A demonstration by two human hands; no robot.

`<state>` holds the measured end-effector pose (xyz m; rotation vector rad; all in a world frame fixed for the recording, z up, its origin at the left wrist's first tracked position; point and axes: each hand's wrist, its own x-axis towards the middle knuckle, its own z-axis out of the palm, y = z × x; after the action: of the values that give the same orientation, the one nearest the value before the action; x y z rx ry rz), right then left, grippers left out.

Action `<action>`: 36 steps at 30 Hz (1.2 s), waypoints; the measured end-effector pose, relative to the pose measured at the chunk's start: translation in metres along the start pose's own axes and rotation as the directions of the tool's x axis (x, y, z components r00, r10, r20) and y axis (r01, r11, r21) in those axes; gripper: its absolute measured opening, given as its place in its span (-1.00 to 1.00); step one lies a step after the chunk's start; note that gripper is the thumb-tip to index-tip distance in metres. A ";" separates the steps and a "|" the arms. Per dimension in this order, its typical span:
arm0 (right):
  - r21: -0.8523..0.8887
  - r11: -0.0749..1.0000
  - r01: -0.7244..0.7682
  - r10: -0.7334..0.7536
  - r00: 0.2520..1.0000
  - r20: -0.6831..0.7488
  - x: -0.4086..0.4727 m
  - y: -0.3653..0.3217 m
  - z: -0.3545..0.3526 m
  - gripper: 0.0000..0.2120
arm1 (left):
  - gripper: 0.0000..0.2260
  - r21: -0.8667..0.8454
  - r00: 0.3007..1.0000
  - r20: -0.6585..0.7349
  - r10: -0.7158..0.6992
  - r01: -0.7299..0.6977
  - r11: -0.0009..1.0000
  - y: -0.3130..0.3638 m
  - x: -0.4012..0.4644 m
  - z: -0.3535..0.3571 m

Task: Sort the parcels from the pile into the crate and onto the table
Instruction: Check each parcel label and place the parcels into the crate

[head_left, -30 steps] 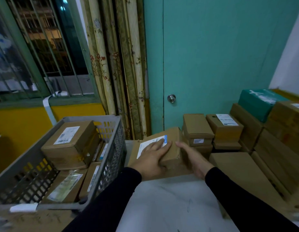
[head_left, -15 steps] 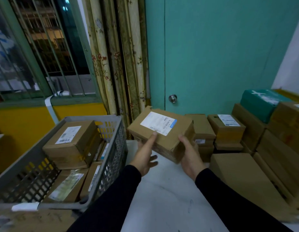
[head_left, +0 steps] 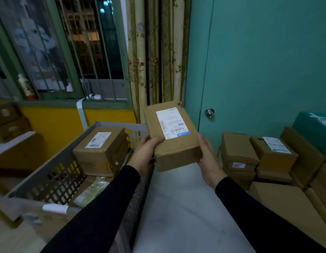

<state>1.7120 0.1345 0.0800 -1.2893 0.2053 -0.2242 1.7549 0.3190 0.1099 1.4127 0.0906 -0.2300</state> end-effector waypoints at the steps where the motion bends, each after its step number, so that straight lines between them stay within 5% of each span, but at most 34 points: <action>1: -0.044 0.999 0.004 -0.003 0.999 0.034 0.003 0.000 0.008 -0.20 | -0.55 0.014 1.000 -0.010 0.006 -0.006 1.000 0.005 0.004 -0.010; 4: -0.150 0.988 0.024 -0.005 0.992 0.130 0.010 0.003 0.037 -0.57 | -0.54 0.037 0.997 -0.041 0.059 -0.057 0.998 0.019 0.011 -0.039; 14: -0.250 0.968 0.015 0.024 0.988 0.153 0.040 0.022 0.155 -0.63 | -0.85 0.000 0.999 -0.020 0.039 -0.039 0.999 0.040 0.024 -0.138; 23: -0.334 0.940 -0.066 0.104 0.990 0.099 0.046 0.045 0.205 -0.69 | -0.10 0.129 0.997 -0.059 0.048 -0.040 0.991 0.021 0.052 -0.189; 28: -0.439 0.896 -0.071 0.110 0.992 0.064 0.048 0.063 0.210 -0.63 | -0.59 0.104 0.988 -0.051 -0.143 0.147 0.984 0.011 0.060 -0.194; 36: -0.654 0.756 -0.005 0.062 0.996 0.064 0.066 0.078 0.207 -0.62 | -0.58 -0.107 0.959 -0.092 -0.267 0.258 0.960 -0.009 0.073 -0.184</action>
<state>1.8365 0.3277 0.0575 -1.9956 0.2480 -0.0612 1.8382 0.4916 0.0575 1.3169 0.3736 -0.3664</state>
